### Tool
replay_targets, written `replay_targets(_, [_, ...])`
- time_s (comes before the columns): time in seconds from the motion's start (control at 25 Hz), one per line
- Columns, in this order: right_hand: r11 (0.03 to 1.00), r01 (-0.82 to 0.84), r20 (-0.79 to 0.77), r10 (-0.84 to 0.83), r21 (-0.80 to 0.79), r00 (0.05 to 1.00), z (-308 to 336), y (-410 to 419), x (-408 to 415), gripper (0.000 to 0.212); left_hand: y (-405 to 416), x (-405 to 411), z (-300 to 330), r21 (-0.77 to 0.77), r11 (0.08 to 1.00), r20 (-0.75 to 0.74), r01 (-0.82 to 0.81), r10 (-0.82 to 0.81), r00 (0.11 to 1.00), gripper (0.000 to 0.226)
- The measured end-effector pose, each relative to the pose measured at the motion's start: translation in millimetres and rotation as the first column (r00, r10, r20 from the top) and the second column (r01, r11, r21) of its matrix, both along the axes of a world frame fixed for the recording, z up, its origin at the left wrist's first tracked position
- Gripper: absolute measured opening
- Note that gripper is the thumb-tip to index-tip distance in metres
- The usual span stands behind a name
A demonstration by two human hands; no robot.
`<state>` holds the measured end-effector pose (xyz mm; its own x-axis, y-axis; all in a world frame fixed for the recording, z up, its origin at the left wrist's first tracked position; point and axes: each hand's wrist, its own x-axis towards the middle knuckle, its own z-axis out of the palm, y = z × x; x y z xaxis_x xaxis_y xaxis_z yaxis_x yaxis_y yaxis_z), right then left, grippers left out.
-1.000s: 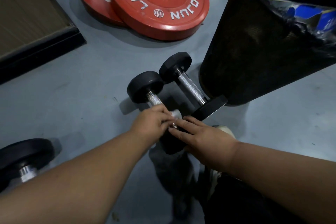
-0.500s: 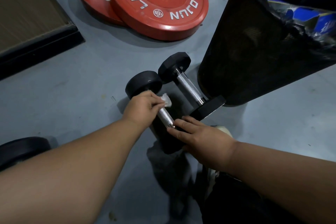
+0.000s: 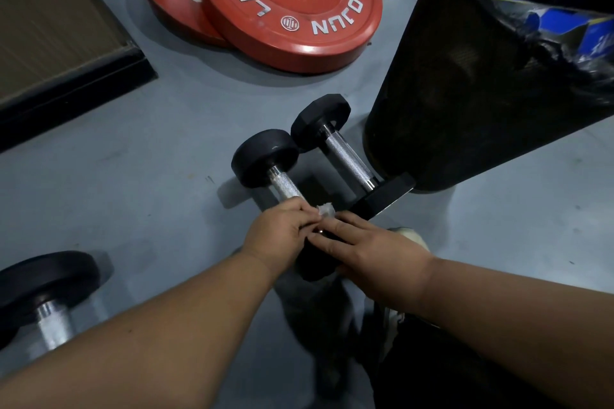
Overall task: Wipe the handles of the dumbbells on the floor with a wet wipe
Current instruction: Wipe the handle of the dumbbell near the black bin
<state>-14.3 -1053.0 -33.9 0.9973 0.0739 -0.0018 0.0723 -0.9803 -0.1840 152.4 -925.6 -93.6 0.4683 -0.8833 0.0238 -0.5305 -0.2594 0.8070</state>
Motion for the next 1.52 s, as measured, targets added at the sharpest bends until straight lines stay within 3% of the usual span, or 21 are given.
replay_targets(0.16, [1.0, -0.002, -0.004, 0.002, -0.031, 1.0, 3, 3, 1, 0.064, -2, 14, 4, 0.027, 0.998, 0.069, 0.062, -0.064, 0.996, 0.016])
replay_targets(0.36, [0.985, -0.022, 0.06, 0.033, -0.173, 0.998, 10, 5, 4, 0.066, -11, 26, 4, 0.039, 0.998, 0.011, -0.059, 0.058, 0.998, 0.013])
replay_targets(0.56, [0.997, -0.007, -0.045, 0.003, -0.08, 0.999, 1, 8, 3, 0.06, -13, 48, 8, 0.069, 0.983, -0.009, -0.17, 0.171, 0.985, 0.012])
replay_targets(0.76, [0.992, -0.048, -0.049, 0.043, -0.121, 0.998, 2, 11, 8, 0.057, -12, 49, 10, 0.045, 0.973, 0.025, -0.225, 0.224, 0.974, 0.011])
replay_targets(0.96, [0.993, -0.053, -0.059, 0.047, -0.102, 0.997, -3, 11, 7, 0.058, 4, 24, 2, -0.011, 0.996, 0.116, -0.092, 0.093, 0.989, 0.012])
replay_targets(1.08, [0.997, -0.057, -0.07, 0.053, -0.06, 0.996, -2, 9, 7, 0.054, 10, 4, -1, -0.006, 1.0, 0.071, 0.002, -0.001, 0.997, 0.023])
replay_targets(1.2, [0.997, -0.064, -0.079, 0.06, -0.048, 0.995, 0, 11, 8, 0.051, 13, 3, -1, 0.014, 1.0, 0.042, 0.026, -0.027, 0.999, 0.029])
replay_targets(1.52, [0.996, -0.059, -0.069, 0.054, -0.061, 0.996, 2, 14, 14, 0.055, 3, 18, 6, 0.065, 0.997, 0.013, -0.031, 0.03, 0.999, 0.01])
